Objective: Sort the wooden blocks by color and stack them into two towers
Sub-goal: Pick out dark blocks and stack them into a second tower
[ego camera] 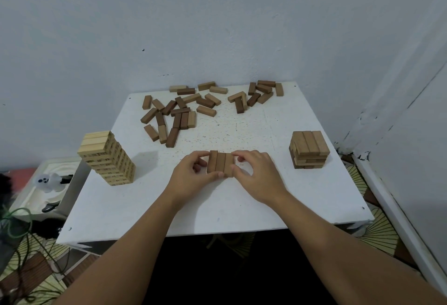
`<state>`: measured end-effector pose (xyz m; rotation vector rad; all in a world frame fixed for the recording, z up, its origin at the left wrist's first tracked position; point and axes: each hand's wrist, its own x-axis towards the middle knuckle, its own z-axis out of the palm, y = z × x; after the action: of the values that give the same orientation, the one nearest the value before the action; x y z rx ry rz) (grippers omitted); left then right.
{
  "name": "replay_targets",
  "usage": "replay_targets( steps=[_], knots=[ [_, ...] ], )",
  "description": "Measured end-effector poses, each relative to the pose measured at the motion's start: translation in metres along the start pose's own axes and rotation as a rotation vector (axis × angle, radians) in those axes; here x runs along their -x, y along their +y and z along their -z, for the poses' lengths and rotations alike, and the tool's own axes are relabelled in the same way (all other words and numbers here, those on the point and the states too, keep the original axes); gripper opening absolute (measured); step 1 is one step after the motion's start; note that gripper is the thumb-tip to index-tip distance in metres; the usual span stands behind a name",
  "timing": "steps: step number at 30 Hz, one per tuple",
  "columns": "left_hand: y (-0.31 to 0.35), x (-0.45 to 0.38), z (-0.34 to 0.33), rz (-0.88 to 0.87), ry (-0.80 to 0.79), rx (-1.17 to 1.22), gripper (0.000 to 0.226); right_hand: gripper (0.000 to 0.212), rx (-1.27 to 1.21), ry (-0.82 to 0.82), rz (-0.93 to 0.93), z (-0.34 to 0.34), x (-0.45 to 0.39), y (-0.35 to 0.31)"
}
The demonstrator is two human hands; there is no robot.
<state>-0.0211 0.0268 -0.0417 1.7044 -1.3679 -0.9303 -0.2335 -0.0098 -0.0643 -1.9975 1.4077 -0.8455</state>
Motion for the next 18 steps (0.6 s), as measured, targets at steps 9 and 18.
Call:
replay_targets(
  steps=[9,18],
  knots=[
    [0.002,-0.005,-0.019,-0.011,0.032,-0.264,0.099,0.042,0.235,-0.041,-0.037,-0.005,-0.004,0.004],
    [0.001,-0.008,-0.013,0.01,-0.067,-0.259,0.081,0.019,0.165,0.006,-0.033,-0.005,-0.004,0.005]
  ],
)
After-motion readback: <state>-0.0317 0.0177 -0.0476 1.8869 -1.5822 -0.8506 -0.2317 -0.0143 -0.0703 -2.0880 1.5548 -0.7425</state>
